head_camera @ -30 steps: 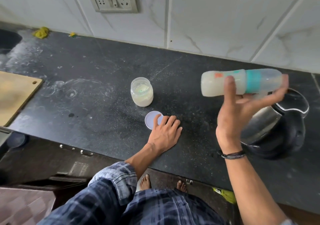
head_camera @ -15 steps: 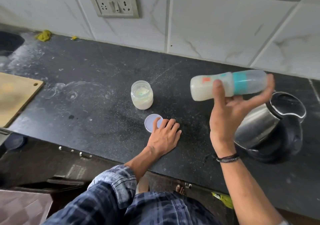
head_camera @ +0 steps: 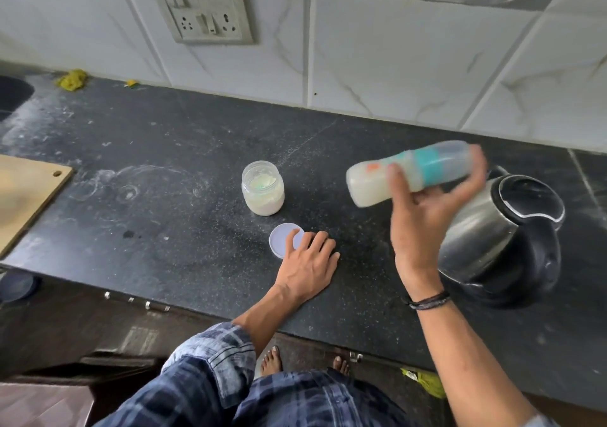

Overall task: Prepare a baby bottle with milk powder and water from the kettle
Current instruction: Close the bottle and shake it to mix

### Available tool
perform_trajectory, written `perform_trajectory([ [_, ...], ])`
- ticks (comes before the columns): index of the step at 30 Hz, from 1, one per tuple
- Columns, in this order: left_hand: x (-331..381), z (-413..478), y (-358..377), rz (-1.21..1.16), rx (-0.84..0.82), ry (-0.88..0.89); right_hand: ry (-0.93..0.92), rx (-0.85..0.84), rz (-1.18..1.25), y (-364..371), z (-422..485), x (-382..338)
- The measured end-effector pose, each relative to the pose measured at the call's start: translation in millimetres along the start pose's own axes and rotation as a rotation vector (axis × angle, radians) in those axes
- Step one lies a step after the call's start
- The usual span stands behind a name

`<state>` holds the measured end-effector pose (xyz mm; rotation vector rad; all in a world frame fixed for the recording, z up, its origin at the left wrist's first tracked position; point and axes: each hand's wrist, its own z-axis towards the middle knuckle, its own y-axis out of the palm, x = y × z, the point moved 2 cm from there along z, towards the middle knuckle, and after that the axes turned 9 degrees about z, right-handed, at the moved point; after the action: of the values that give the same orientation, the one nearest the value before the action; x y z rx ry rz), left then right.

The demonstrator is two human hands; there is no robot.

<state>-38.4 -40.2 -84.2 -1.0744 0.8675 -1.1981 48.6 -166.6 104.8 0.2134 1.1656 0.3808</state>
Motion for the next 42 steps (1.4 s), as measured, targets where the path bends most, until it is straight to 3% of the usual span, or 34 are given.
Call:
perform_trajectory([
  [2,-0.4,-0.9,0.2,0.003,-0.014,0.005,-0.038,0.068,0.005,-2.6,0.2,2.6],
  [6,-1.1,-0.3,0.8,-0.012,-0.019,0.013,0.193,-0.110,-0.017,-3.7,-2.5,3.0],
  [10,-1.1,-0.7,2.1,-0.009,-0.006,0.010,-0.052,0.032,-0.008,-6.7,4.7,-3.5],
  [14,-1.4,-0.6,4.0,-0.015,0.001,0.015,0.155,-0.261,-0.135,-7.2,3.9,1.2],
  [19,-1.0,-1.0,2.7,0.004,0.011,0.011,0.064,-0.066,-0.011,-0.3,-0.3,2.6],
  [22,-0.9,-1.5,0.6,-0.005,0.015,0.020,0.189,-0.307,-0.128,1.1,-2.0,4.4],
  [23,-1.0,-1.4,0.4,-0.006,0.011,0.018,0.189,-0.293,-0.113,-0.1,-0.8,1.0],
  [27,-0.2,-1.2,0.6,0.010,0.005,0.008,0.030,0.050,0.067,-3.3,12.2,-4.1],
  [31,-1.1,-1.4,3.5,-0.002,0.016,0.018,0.194,-0.255,-0.137,-2.0,11.7,5.6],
  [35,-0.9,-0.7,4.6,-0.005,0.017,0.003,0.061,0.037,0.001,-6.6,4.7,5.6],
  [39,-1.2,-1.5,4.8,-0.005,0.021,0.018,0.204,-0.203,-0.093,-6.0,-1.4,8.7],
  [42,-0.9,-0.7,4.9,-0.003,0.018,0.007,0.010,-0.055,-0.009,-2.9,1.4,-6.9],
])
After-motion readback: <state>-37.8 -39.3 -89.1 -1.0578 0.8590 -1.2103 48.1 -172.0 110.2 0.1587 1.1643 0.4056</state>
